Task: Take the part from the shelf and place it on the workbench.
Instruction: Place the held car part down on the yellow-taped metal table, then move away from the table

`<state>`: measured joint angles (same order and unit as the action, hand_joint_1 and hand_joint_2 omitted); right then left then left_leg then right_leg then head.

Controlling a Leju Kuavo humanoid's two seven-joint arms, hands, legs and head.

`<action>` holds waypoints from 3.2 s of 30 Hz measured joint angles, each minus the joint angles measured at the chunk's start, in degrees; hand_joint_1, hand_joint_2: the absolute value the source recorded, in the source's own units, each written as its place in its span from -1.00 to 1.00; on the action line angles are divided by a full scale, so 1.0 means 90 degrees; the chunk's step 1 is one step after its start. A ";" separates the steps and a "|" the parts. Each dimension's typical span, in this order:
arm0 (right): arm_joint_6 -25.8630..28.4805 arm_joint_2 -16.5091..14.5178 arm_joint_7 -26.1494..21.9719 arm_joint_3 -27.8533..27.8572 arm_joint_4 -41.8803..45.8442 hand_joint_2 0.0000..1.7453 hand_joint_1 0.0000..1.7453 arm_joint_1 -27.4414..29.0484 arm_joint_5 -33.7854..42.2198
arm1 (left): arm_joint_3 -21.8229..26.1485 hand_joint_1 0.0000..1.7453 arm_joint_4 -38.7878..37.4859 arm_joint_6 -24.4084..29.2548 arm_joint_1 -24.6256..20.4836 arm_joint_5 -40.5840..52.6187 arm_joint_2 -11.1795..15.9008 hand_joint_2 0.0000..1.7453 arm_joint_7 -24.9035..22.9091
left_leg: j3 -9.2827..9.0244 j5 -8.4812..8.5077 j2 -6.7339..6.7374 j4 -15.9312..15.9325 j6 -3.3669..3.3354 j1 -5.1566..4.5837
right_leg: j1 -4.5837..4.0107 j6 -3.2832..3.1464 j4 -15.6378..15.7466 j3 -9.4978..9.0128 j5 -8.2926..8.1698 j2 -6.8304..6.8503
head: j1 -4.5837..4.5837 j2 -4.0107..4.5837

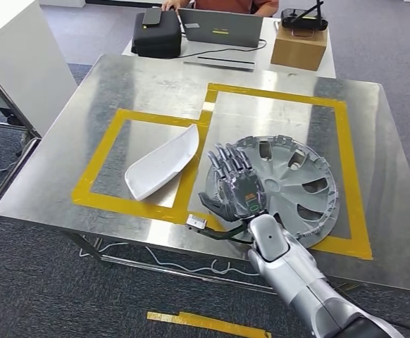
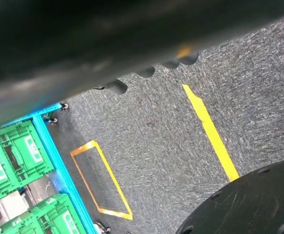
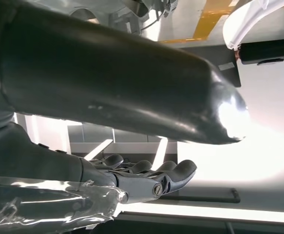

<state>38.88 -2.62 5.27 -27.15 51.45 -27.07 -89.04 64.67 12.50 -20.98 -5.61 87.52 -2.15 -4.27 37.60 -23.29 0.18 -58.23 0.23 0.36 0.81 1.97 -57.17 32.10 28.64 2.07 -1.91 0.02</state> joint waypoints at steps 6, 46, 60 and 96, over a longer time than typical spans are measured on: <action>0.0000 0.0007 -0.0089 0.0080 0.0060 -1.00 -1.00 0.0047 -0.0052 | 0.0000 -1.00 0.0000 0.0000 0.0012 0.0000 0.0036 -1.00 0.0008 | -0.0012 -0.0034 -0.0006 -0.0024 -0.0097 -0.0060 | 0.0055 0.0088 0.0016 -0.0039 0.0001 0.0014 | -0.0004 0.0000; 0.0002 0.0065 -0.0202 0.0347 0.0069 -1.00 -1.00 0.0147 0.0019 | 0.0000 -1.00 -0.0003 0.0010 0.0006 -0.0068 0.0009 -1.00 0.0008 | -0.0341 -0.0100 -0.0041 0.0215 -0.0207 -0.0035 | -0.0010 0.0074 -0.1698 0.0717 0.0569 -0.0205 | 0.0104 -0.0002; -0.0002 0.0060 -0.0250 0.0392 -0.0001 -1.00 -1.00 0.0117 0.0135 | 0.0001 -1.00 -0.0005 0.0022 0.0030 -0.0103 0.0004 -1.00 0.0008 | 0.0358 -0.1103 -0.0052 -0.1668 0.0198 0.0020 | -0.0044 -0.0290 0.0191 -0.0027 -0.0253 -0.0170 | 0.0063 -0.0002; 0.0002 0.0143 -0.0315 0.1171 -0.0863 -1.00 -1.00 0.0149 0.0537 | 0.0002 -1.00 -0.0009 0.0029 0.0011 -0.0125 0.0003 -1.00 0.0008 | -0.0891 -0.0640 -0.0039 -0.0064 0.0020 -0.0033 | -0.0103 -0.0221 -0.0062 0.0294 -0.0375 -0.0197 | 0.0086 -0.0002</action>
<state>38.91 -1.33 2.44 -16.61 43.68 -25.73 -84.21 64.70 12.42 -20.72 -5.51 86.39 -2.13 -4.20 29.58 -29.06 -0.17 -58.81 0.40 0.06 -0.12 -0.02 -57.73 34.74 25.27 0.30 -1.14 0.00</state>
